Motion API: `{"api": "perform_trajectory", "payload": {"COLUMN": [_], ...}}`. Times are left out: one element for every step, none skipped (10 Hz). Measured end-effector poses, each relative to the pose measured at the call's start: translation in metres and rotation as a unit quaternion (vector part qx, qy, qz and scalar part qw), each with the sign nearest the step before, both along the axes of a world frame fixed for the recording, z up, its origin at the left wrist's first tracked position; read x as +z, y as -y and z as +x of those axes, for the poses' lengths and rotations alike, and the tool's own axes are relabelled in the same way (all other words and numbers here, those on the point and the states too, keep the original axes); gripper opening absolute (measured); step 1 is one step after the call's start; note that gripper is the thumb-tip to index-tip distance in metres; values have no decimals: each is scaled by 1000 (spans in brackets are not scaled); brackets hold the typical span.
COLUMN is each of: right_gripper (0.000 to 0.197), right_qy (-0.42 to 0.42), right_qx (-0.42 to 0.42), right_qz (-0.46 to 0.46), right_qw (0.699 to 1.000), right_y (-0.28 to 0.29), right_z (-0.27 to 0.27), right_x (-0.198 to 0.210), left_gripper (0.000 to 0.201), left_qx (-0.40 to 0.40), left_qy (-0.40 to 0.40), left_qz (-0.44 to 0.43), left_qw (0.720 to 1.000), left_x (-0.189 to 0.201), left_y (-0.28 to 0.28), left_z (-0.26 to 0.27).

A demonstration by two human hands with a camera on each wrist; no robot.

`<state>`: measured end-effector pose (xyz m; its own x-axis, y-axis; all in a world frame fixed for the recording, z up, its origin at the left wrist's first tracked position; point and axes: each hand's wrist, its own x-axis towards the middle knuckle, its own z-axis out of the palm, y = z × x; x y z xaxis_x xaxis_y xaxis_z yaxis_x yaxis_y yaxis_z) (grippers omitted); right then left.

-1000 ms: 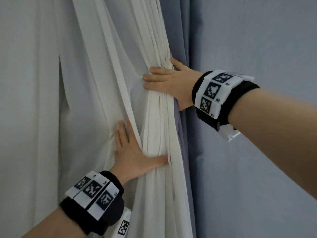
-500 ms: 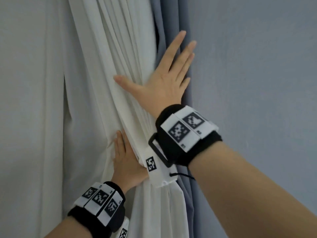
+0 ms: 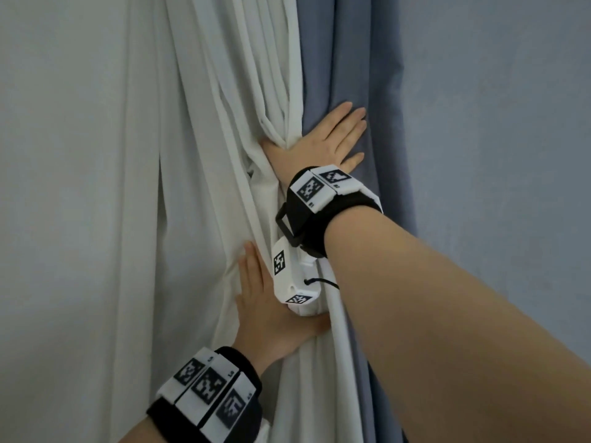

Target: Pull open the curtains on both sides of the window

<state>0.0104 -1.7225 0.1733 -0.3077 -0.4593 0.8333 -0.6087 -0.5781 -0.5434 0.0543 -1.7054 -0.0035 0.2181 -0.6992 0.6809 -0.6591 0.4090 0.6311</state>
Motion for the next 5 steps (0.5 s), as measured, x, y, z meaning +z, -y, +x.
{"api": "perform_trajectory", "payload": {"right_gripper": [124, 119, 116, 112, 87], "right_qy": [-15, -44, -89, -176, -200], "right_qx": [-10, 48, 121, 168, 245], "right_qz": [12, 37, 67, 110, 101], "right_qw": [1000, 997, 986, 964, 943], "right_y": [-6, -20, -45, -78, -113], "right_z": [-3, -19, -39, -69, -116], "right_x": [-1, -2, -8, -18, -39], "left_gripper": [143, 147, 142, 129, 109], "left_qx": [6, 36, 13, -48, -111], "left_qy": [50, 72, 95, 62, -21], "left_qz": [39, 28, 27, 47, 75], "left_qw": [998, 996, 995, 996, 991], "left_x": [-5, -8, -7, -7, -27], "left_y": [7, 8, -2, -26, -58], "left_z": [-1, 4, 10, 15, 19]}}
